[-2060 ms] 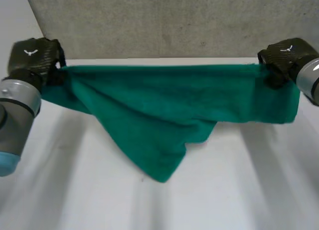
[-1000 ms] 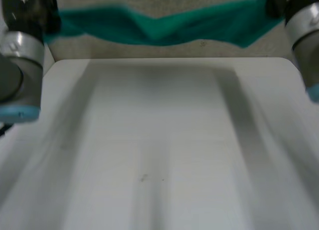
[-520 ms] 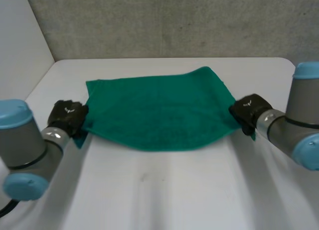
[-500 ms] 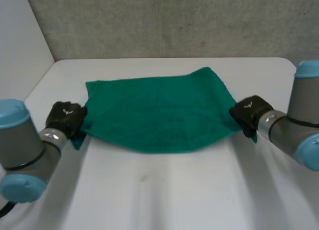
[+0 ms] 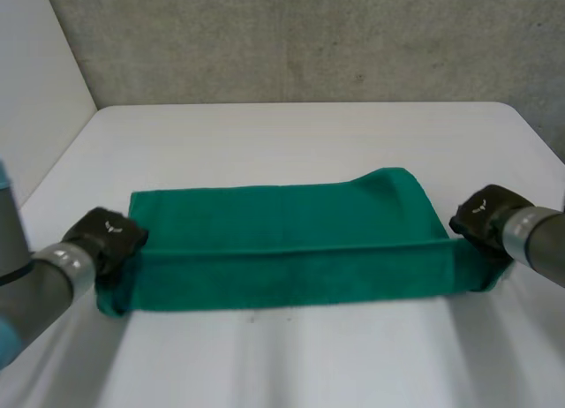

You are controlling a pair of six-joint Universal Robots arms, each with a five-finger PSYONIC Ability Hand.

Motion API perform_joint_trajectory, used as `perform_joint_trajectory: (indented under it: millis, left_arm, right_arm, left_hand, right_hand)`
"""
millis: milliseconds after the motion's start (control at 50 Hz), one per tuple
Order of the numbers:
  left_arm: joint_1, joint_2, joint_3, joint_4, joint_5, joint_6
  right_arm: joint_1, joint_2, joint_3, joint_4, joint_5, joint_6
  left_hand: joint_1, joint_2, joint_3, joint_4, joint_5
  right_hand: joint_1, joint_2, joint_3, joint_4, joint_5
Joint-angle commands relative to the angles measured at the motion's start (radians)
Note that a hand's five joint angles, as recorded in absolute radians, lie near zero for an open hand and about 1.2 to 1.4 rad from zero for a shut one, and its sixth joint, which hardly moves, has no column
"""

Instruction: Fold the towel.

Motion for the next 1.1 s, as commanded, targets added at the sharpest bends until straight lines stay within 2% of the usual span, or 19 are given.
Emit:
perform_joint_trajectory:
  millis: [20,100,120,160,200,280,320,400,540,720,940,1000,1100]
  left_arm:
    - [-0.055,-0.255,0.313,0.098,-0.048,-0.012]
    - [-0.091,-0.286,0.566,0.128,-0.097,-0.027]
    - [-0.092,-0.283,0.612,0.15,-0.103,-0.038]
    - [-0.097,-0.272,0.691,0.217,-0.111,-0.072]
    - [-0.103,-0.232,0.769,0.364,-0.116,-0.15]
    - [-0.091,-0.122,0.762,0.617,-0.13,-0.305]
    - [-0.086,-0.093,0.745,0.669,-0.139,-0.348]
    - [-0.077,-0.074,0.691,0.646,-0.148,-0.368]
    - [-0.057,-0.085,0.558,0.627,-0.134,-0.376]
    - [-0.069,-0.213,0.415,0.626,-0.067,-0.373]
    - [-0.082,-0.329,0.29,0.588,-0.068,-0.362]
    - [-0.072,-0.31,0.214,0.531,-0.071,-0.327]
    - [-0.06,-0.179,0.064,0.336,-0.071,-0.154]
  right_arm:
    - [0.04,0.207,-0.276,-0.06,0.037,0.055]
    - [0.072,0.23,-0.5,-0.072,0.101,0.08]
    - [0.086,0.232,-0.628,-0.095,0.132,0.115]
    - [0.096,0.232,-0.803,-0.171,0.158,0.195]
    - [0.1,0.23,-0.885,-0.249,0.158,0.259]
    - [0.087,0.139,-0.881,-0.476,0.158,0.404]
    - [0.087,0.035,-0.794,-0.577,0.152,0.449]
    - [0.089,-0.055,-0.633,-0.641,0.121,0.454]
    - [0.096,-0.038,-0.469,-0.636,0.078,0.453]
    - [0.098,0.117,-0.341,-0.571,0.077,0.422]
    - [0.092,0.327,-0.327,-0.42,0.08,0.413]
    - [0.086,0.327,-0.309,-0.33,0.072,0.411]
    - [0.067,0.235,-0.232,-0.14,0.07,0.31]
  left_hand:
    - [0.244,0.196,0.202,0.2,0.271]
    - [0.244,0.196,0.202,0.2,0.271]
    - [0.244,0.196,0.202,0.2,0.271]
    - [0.244,0.196,0.202,0.2,0.271]
    - [0.244,0.196,0.202,0.2,0.271]
    - [0.244,0.196,0.202,0.2,0.271]
    - [0.244,0.196,0.202,0.2,0.271]
    - [0.244,0.196,0.202,0.2,0.271]
    - [0.244,0.196,0.202,0.2,0.271]
    - [0.244,0.196,0.202,0.2,0.271]
    - [0.244,0.196,0.202,0.2,0.271]
    - [0.244,0.196,0.202,0.2,0.271]
    - [0.244,0.196,0.202,0.2,0.271]
  right_hand:
    - [0.418,0.222,0.215,0.203,0.226]
    - [0.418,0.222,0.215,0.203,0.226]
    - [0.418,0.222,0.215,0.203,0.226]
    - [0.418,0.222,0.215,0.203,0.226]
    - [0.418,0.222,0.215,0.203,0.226]
    - [0.418,0.222,0.215,0.203,0.226]
    - [0.418,0.222,0.215,0.203,0.226]
    - [0.418,0.222,0.215,0.203,0.226]
    - [0.418,0.222,0.215,0.203,0.226]
    - [0.418,0.222,0.215,0.203,0.226]
    - [0.418,0.222,0.215,0.203,0.226]
    - [0.418,0.222,0.215,0.203,0.226]
    - [0.418,0.222,0.215,0.203,0.226]
